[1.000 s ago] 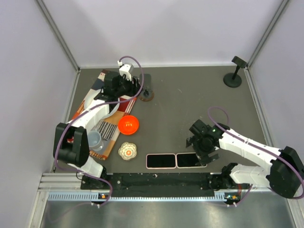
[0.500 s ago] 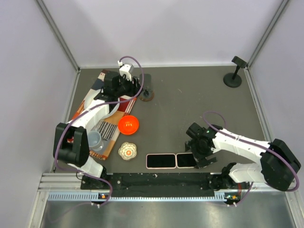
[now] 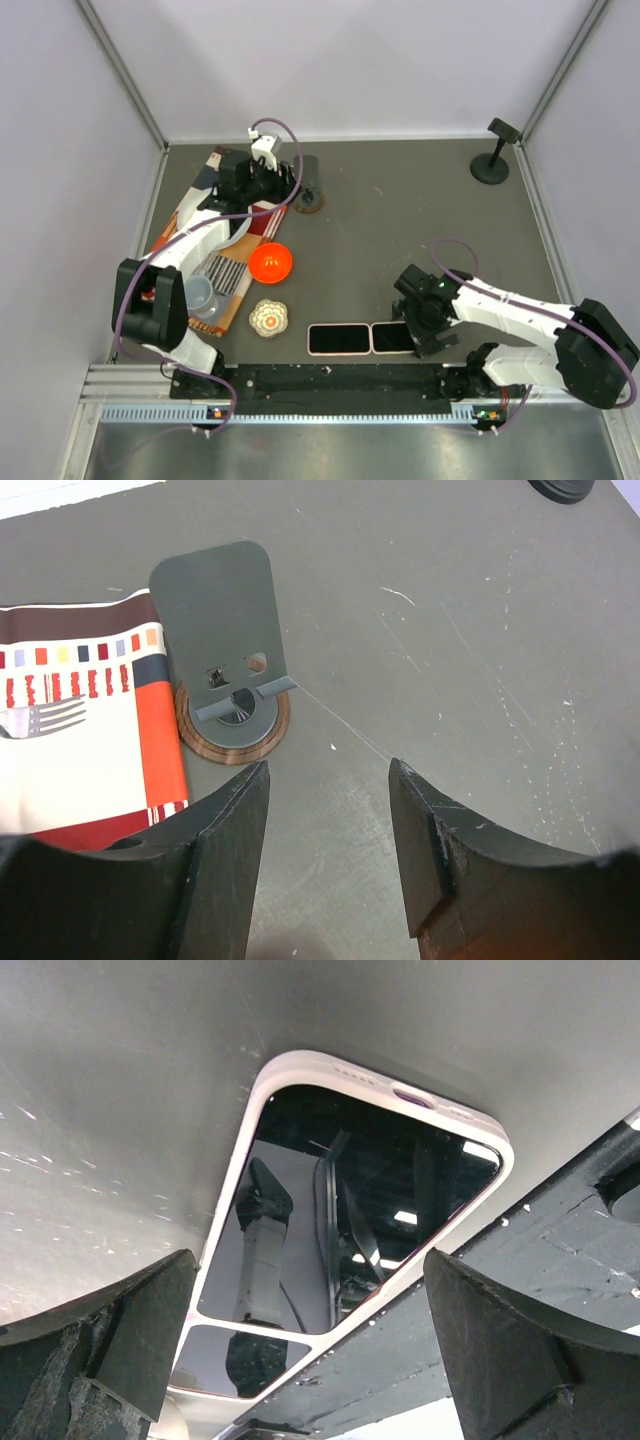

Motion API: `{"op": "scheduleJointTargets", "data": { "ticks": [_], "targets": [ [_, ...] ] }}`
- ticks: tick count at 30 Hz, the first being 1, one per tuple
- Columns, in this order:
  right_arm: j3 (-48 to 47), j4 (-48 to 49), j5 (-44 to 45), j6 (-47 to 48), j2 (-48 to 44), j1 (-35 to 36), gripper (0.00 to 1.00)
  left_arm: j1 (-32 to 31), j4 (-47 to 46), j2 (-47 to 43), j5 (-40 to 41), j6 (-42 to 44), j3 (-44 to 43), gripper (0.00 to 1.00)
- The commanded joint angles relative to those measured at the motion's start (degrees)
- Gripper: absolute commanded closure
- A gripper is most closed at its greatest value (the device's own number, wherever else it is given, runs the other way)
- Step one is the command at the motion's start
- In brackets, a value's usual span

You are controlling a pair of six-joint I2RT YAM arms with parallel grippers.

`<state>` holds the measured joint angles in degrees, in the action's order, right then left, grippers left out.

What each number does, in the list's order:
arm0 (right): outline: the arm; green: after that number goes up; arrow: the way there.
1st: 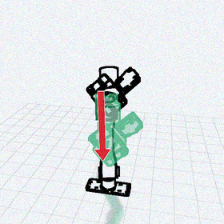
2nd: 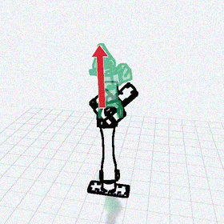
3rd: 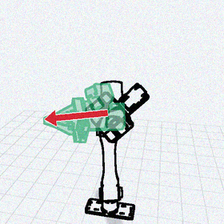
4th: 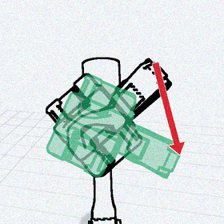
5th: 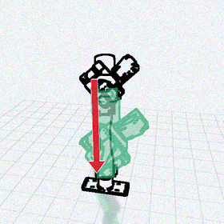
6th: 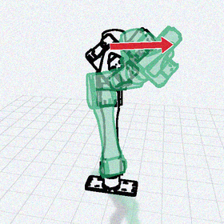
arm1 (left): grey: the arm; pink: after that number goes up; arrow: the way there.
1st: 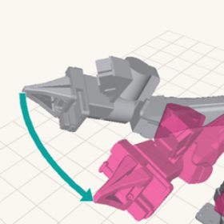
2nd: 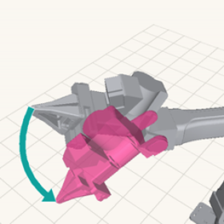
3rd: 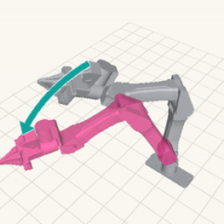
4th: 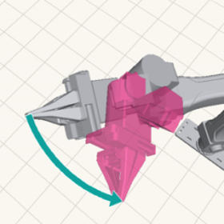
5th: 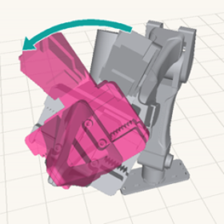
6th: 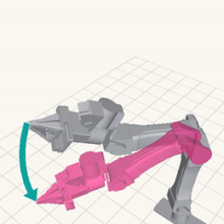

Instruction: Place the phone on the phone stand

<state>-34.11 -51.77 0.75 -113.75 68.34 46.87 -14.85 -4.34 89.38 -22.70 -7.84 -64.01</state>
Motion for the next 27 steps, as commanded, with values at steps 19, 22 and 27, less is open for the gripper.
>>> {"op": "scheduleJointTargets", "data": {
  "ticks": [19, 22, 27],
  "targets": [
    [2.3, 4.92, 13.49, -5.26, -3.92, -0.99, 0.01, 0.35, -3.48, 0.62, -2.44, -0.95, -0.59, 0.44],
    [0.98, 4.84, 12.43, -3.06, -1.63, -3.01, 0.01, 0.35, -3.31, 0.53, -2.26, -0.78, -0.59, 0.44],
    [-1.39, 3.96, 11.99, 3.61, 0.91, -7.49, 0.03, 0.35, -3.13, 0.53, -2.17, -0.6, -0.59, 0.44]
  ]
}}
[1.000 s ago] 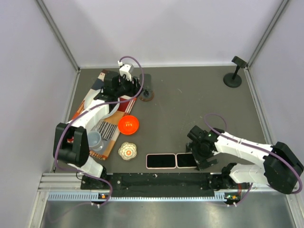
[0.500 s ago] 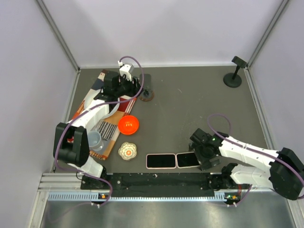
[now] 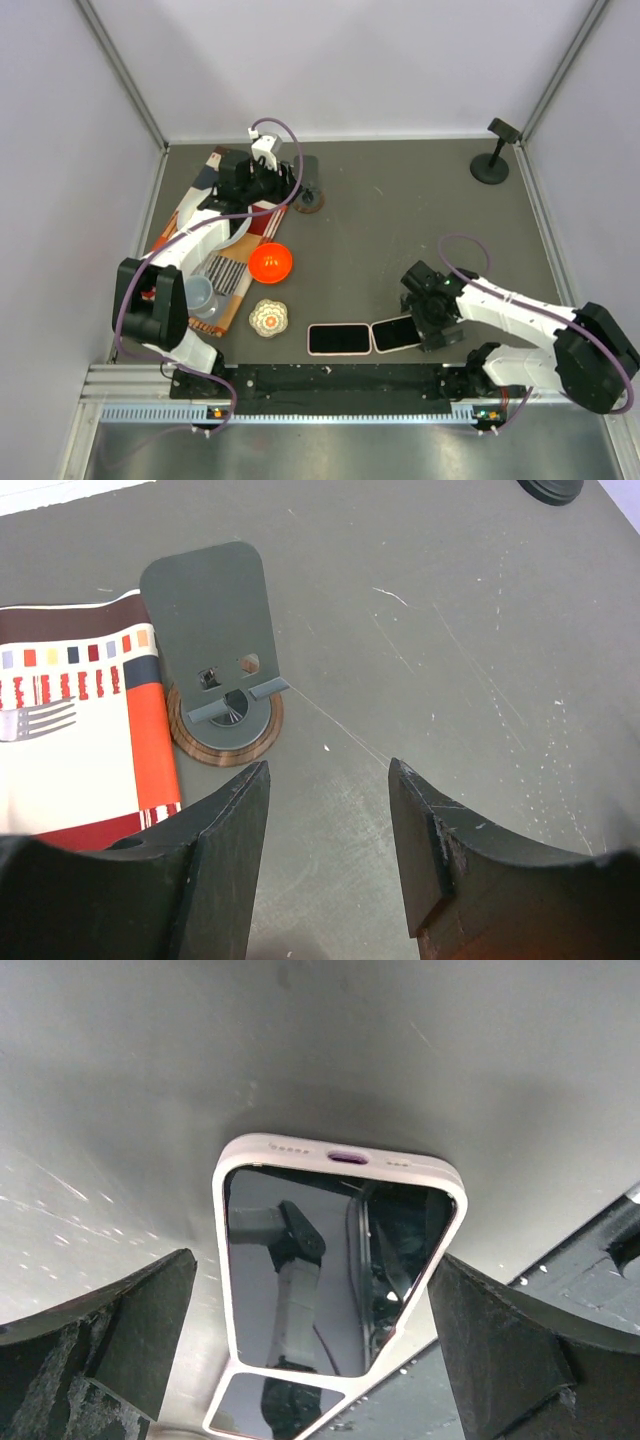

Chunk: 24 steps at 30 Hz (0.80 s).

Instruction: Place the phone on the phone stand

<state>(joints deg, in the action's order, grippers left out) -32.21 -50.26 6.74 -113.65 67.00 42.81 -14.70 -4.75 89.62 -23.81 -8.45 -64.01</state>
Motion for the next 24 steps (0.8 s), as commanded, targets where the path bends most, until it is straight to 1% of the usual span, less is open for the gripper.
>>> {"op": "scheduleJointTargets", "data": {
  "ticks": [1, 4, 6, 8, 10, 14, 21, 24],
  "targets": [
    [-4.43, 1.66, 5.83, 4.13, 2.86, -4.13, 0.05, 0.11, -2.72, 0.29, -1.06, 0.01, -0.59, 0.44],
    [-5.93, -0.27, 5.56, 5.01, 5.41, -4.4, 0.05, 0.28, -2.54, 0.64, -1.32, 0.01, -0.86, 0.43],
    [-5.85, -0.28, 5.47, 4.84, 5.94, -4.4, 0.05, 0.28, -2.45, 0.55, -1.41, 0.01, -0.94, 0.41],
    [-5.94, -0.36, 6.0, 4.75, 6.3, -4.4, 0.05, 0.2, -2.54, 0.55, -1.67, 0.1, -0.86, 0.34],
    [-6.29, -0.45, 6.09, 5.27, 6.65, -4.4, 0.06, 0.28, -2.45, 0.46, -2.11, 0.01, -0.86, 0.3],
    [-6.9, -1.33, 4.78, 5.89, 8.05, -4.4, 0.07, 0.2, -2.63, 0.02, -3.78, -0.34, -0.94, 0.29],
    [-6.82, -1.42, 2.4, 6.42, 11.04, -4.57, 0.08, 0.28, -2.72, -1.29, -4.14, -0.17, -0.5, 0.29],
    [-6.47, -1.42, 3.1, 5.89, 10.78, -4.4, 0.16, 0.2, -2.72, -2.08, -4.93, -0.69, -0.5, 0.29]
  ]
}}
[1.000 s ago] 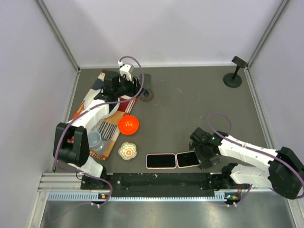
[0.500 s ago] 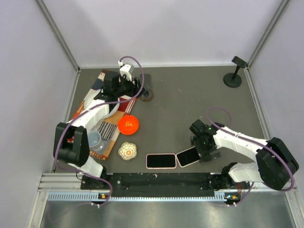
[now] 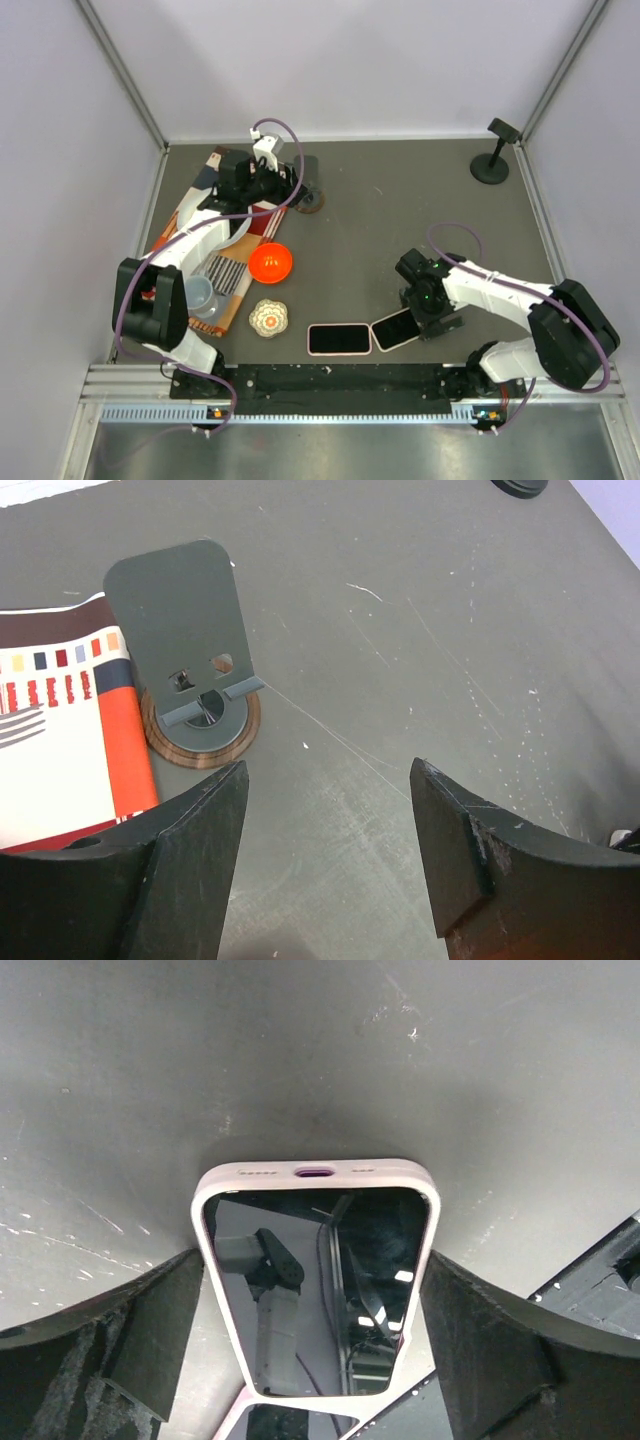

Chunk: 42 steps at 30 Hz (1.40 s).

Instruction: Place the phone on the phone stand

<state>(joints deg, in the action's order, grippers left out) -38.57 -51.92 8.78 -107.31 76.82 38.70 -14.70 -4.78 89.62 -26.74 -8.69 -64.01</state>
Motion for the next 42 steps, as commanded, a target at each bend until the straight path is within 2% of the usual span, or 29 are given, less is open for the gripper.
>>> {"op": "scheduleJointTargets", "data": {
  "ticks": [1, 5, 8, 12, 14, 15, 21, 28, 34, 38, 42],
  "targets": [
    [-0.11, 0.33, 1.5, -0.53, 0.88, -0.29, 0.17, 0.2, -2.87, -2.61, -2.0, -1.06, -0.42, 0.29],
    [0.16, 0.33, 2.91, -0.62, 1.05, -0.29, 0.21, 0.11, -4.45, -3.67, -2.43, -2.47, 0.46, 0.29],
    [0.25, 0.86, 3.7, -0.01, 1.67, -0.38, 0.32, 0.11, -5.24, -3.58, -3.58, -3.18, 0.46, 0.3],
    [0.25, 1.82, 6.6, 2.36, 1.5, -0.29, 0.69, -0.15, -5.6, -3.58, -4.19, -3.7, 0.46, 0.3],
    [0.77, 2.61, 7.22, 3.59, 1.06, -0.38, 0.81, -0.77, -5.86, -3.75, -4.2, -3.79, 0.46, 0.3],
    [0.95, 3.14, 7.74, 4.2, 0.71, -0.29, 0.98, -1.03, -6.21, -3.76, -4.11, -3.71, 0.46, 0.31],
    [2.88, 10.34, 11.43, 13.6, -4.56, -0.29, 1.0, -3.23, -8.14, -2.18, -5.95, -4.14, -0.15, 0.3],
    [3.41, 16.05, 17.76, 29.85, -12.29, -0.2, 1.0, -5.34, -11.65, 0.29, -8.94, -4.85, -0.68, 0.31],
    [7.98, 24.83, 20.93, 40.05, -21.52, -0.2, 1.0, -7.8, -12.89, 2.48, -10.43, -5.02, -1.82, 0.31],
    [10.43, 30.73, 22.25, 46.91, -25.22, -0.2, 1.0, -9.2, -17.45, 3.8, -13.24, -7.39, -1.39, 0.31],
    [13.25, 38.02, 22.86, 54.38, -29.52, -0.2, 1.0, -11.31, -29.46, 5.29, -17.81, -12.57, 1.69, 0.31]
  ]
}}
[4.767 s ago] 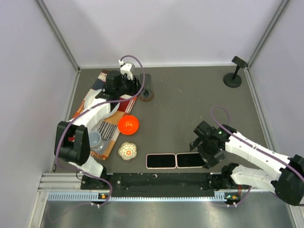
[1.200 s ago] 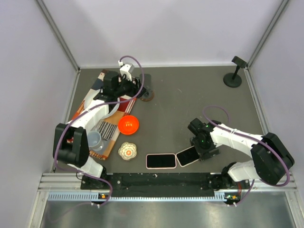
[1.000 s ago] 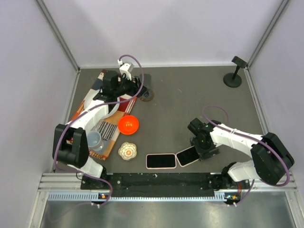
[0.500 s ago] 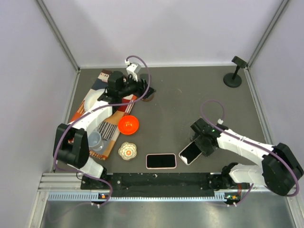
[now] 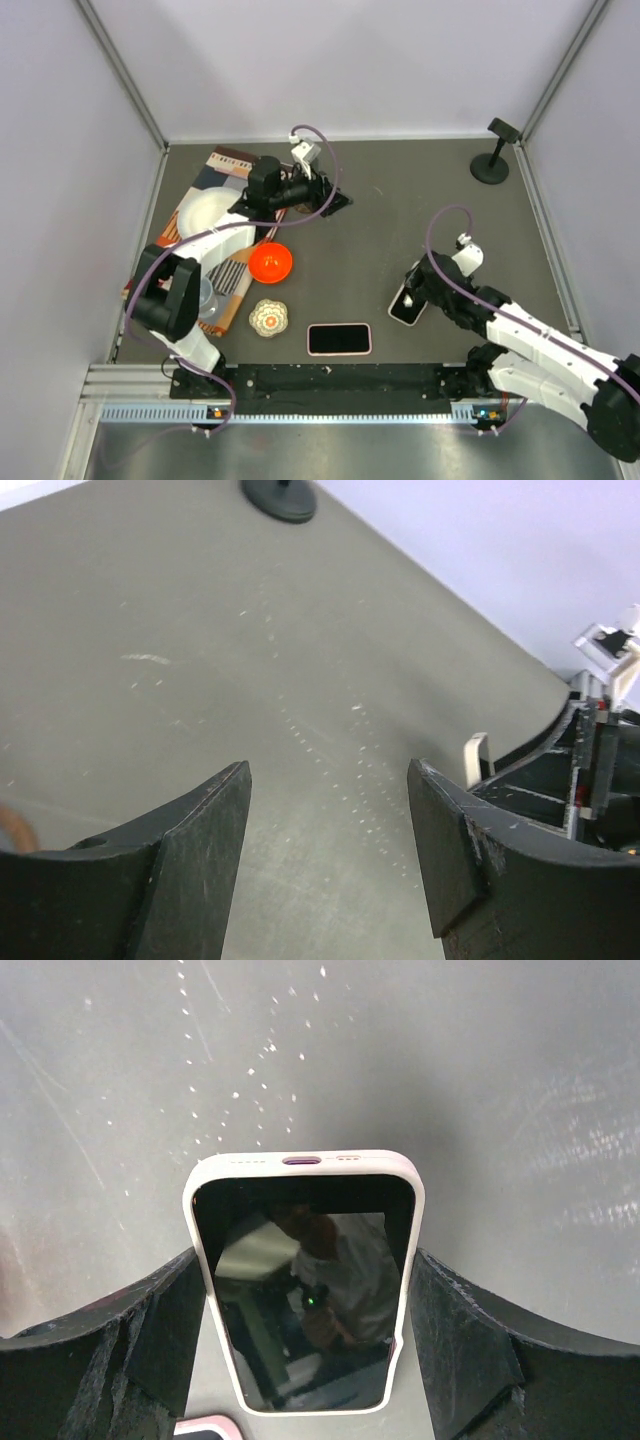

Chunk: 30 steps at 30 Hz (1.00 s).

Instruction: Place the phone on the phone stand

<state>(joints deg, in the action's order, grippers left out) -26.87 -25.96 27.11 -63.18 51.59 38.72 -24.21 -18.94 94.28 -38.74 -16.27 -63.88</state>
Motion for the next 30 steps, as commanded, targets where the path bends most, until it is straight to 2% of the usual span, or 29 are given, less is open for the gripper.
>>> {"op": "scheduleJointTargets", "data": {
  "ticks": [1, 6, 10, 14, 18, 27, 30],
  "targets": [
    [2.26, 13.37, 4.44, 12.96, -6.05, -0.31, 1.0, -2.24, -17.08, 0.9, -6.25, -5.69, 3.04, 0.31],
    [5.25, 20.76, 3.91, 20.0, -10.1, -0.31, 1.0, -5.93, -26.31, 1.26, -6.35, -6.93, 7.62, 0.3],
    [6.39, 25.25, 3.21, 25.37, -13.36, -0.31, 1.0, -7.43, -37.89, 0.73, -5.29, -8.33, 13.06, 0.3],
    [4.55, 25.6, 3.13, 28.28, -13.89, -0.66, 1.0, -9.97, -46.15, 1.08, -5.2, -9.3, 16.76, 0.28],
    [1.04, 27.01, 1.89, 30.48, -12.75, -1.28, 1.0, -11.91, -54.87, 2.4, -5.73, -10.27, 20.54, 0.22],
    [-10.38, 26.92, -0.04, 32.33, -7.65, -2.07, 1.0, -14.9, -60.95, 5.48, -6.62, -10.62, 19.84, 0.2],
    [-12.94, 27.71, -1.36, 31.71, -6.24, -2.16, 1.0, -15.26, -58.86, 5.74, -5.91, -9.13, 19.32, 0.2]
  ]
}}
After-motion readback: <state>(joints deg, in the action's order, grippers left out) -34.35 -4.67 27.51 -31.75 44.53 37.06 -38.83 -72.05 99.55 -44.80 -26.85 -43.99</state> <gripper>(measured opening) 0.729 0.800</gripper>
